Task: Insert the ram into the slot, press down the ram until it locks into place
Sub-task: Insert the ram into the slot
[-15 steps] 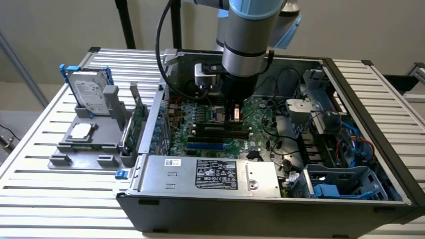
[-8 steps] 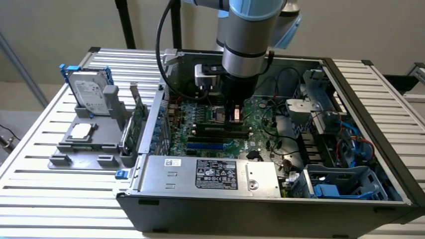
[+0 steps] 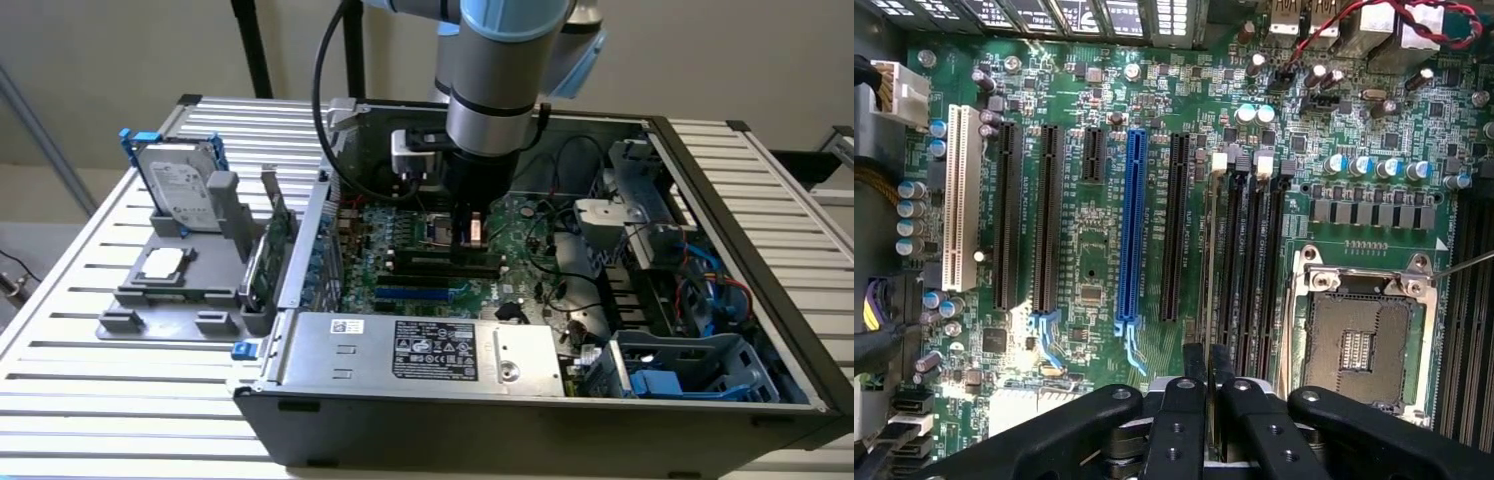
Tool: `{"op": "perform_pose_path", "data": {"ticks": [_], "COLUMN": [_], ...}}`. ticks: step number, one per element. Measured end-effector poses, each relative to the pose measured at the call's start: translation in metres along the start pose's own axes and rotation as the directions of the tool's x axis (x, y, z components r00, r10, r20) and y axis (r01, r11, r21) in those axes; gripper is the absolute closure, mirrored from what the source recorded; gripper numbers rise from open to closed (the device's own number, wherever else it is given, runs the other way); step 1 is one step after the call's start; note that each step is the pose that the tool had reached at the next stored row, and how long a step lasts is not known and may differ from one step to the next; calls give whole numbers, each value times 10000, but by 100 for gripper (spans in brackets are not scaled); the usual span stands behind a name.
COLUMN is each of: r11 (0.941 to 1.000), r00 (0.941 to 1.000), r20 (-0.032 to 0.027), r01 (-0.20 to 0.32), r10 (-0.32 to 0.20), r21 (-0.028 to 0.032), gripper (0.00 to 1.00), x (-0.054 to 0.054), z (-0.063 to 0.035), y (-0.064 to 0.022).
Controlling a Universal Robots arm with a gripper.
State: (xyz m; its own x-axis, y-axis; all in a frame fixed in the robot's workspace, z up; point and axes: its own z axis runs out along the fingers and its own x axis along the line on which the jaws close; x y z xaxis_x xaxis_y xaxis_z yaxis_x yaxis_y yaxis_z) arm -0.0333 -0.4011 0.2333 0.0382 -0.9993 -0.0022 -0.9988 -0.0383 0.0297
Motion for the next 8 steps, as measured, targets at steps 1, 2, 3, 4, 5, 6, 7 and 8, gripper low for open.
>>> {"op": "perform_pose_path", "data": {"ticks": [1,2,3,4,5,6,7,8], "r11": [10000,10000,10000,10000,10000,10000,10000,10000], "r00": [10000,10000,10000,10000,10000,10000,10000,10000], "r20": [-5,-7,-6,-6,-6,-6,-7,-6], "r01": [-11,-23,-33,-42,-49,-54,-58,-63], "r10": [11,23,33,42,49,54,58,63], "r21": [0,0,2,3,4,7,9,11], "gripper": [87,87,87,87,87,87,87,87], "x": [0,0,-1,0,0,0,0,-1], "z": [1,1,3,4,6,7,8,9], "y": [0,0,0,0,0,0,-1,-1]}}
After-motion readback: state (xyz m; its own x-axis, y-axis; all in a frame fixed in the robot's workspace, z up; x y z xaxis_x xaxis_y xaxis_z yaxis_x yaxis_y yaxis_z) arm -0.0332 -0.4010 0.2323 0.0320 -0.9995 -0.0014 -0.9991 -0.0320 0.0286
